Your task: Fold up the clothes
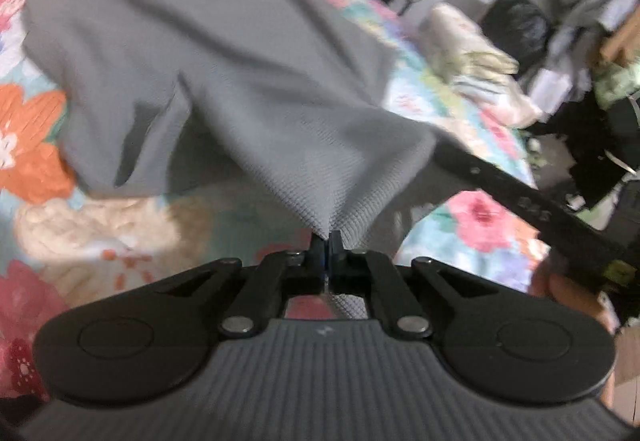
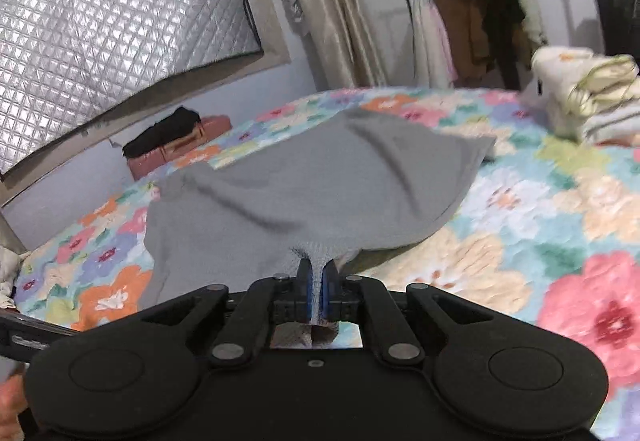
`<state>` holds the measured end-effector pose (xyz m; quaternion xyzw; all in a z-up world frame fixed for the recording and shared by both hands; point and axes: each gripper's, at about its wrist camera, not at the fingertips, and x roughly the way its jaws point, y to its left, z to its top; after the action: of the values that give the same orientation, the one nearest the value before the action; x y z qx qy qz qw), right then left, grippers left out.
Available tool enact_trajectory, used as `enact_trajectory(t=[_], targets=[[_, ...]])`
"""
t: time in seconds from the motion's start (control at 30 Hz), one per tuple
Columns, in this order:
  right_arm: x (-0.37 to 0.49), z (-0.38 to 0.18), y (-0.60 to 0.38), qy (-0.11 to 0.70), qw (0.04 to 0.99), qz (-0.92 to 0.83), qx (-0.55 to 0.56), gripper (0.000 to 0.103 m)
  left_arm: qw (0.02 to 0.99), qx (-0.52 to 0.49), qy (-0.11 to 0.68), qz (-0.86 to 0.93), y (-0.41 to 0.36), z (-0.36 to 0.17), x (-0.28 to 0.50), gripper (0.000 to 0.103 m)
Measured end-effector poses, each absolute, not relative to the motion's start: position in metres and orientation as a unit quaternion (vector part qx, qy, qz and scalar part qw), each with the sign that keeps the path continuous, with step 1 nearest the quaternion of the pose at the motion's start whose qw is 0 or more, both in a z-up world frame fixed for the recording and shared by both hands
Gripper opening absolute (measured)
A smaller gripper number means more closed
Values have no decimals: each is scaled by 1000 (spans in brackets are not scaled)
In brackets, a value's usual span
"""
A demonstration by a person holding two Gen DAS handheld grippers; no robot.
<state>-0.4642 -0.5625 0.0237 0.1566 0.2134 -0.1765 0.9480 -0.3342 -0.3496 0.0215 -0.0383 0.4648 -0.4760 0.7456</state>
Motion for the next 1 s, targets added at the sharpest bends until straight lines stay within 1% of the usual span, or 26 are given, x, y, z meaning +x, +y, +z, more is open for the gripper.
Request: enact_trajectory(t=[0.07, 0.17, 0.23, 0.27, 0.33, 0.37, 0.4, 0.47, 0.5, 0.53, 0.57, 0.6, 0.63, 0.67, 0.7, 0.77, 0.87, 0.9, 0.93, 0.97, 1.0], targets=[[-473, 29, -561, 218, 946, -203, 126, 6, 733, -49, 468, -491, -353, 28, -338, 1], [-479, 24, -563, 247, 932, -251, 84, 5, 735, -39, 481, -476, -361, 26, -342, 2], [-476, 13, -568, 283, 918, -270, 62, 5, 752, -7, 473, -459, -363, 23, -346, 3], [-478, 6, -573, 294, 914, -270, 73, 5, 760, 6, 469, -450, -363, 21, -346, 5], [-484, -4, -583, 294, 912, -261, 122, 5, 769, 10, 472, -432, -356, 14, -341, 10], [-486, -9, -586, 292, 910, -262, 135, 5, 772, 11, 474, -423, -351, 11, -338, 15], [-485, -13, -588, 295, 907, -268, 139, 5, 778, 12, 473, -413, -346, 8, -334, 22], [-482, -19, -590, 310, 898, -280, 135, 6, 792, 18, 469, -390, -337, 3, -325, 31], [-482, -20, -590, 315, 895, -287, 131, 8, 797, 23, 469, -380, -335, 0, -319, 34], [-483, -20, -588, 316, 893, -294, 125, 15, 801, 25, 468, -372, -331, -2, -314, 35], [-485, -20, -587, 316, 891, -301, 122, 31, 805, 27, 468, -364, -327, -5, -308, 40], [-488, -19, -587, 317, 888, -310, 123, 41, 807, 23, 471, -357, -324, -7, -302, 45], [-493, -20, -587, 316, 884, -317, 133, 55, 806, 13, 477, -350, -320, -11, -296, 46], [-499, -20, -589, 312, 884, -309, 157, 56, 805, 4, 483, -344, -317, -14, -289, 47], [-506, -20, -590, 308, 885, -297, 186, 56, 804, -6, 488, -340, -315, -17, -282, 51], [-518, -25, -597, 300, 883, -231, 277, 56, 799, -25, 500, -333, -318, -26, -269, 58], [-521, -42, -596, 312, 865, -159, 358, 57, 793, -39, 524, -310, -328, -43, -248, 59], [-519, -47, -594, 321, 861, -144, 368, 58, 793, -44, 528, -300, -331, -48, -241, 59], [-515, -52, -591, 332, 857, -133, 371, 63, 797, -49, 529, -289, -334, -53, -235, 61], [-509, -58, -588, 344, 852, -123, 375, 71, 800, -55, 527, -281, -335, -58, -230, 68], [-503, -64, -585, 357, 846, -115, 379, 76, 803, -68, 524, -277, -337, -62, -226, 77]])
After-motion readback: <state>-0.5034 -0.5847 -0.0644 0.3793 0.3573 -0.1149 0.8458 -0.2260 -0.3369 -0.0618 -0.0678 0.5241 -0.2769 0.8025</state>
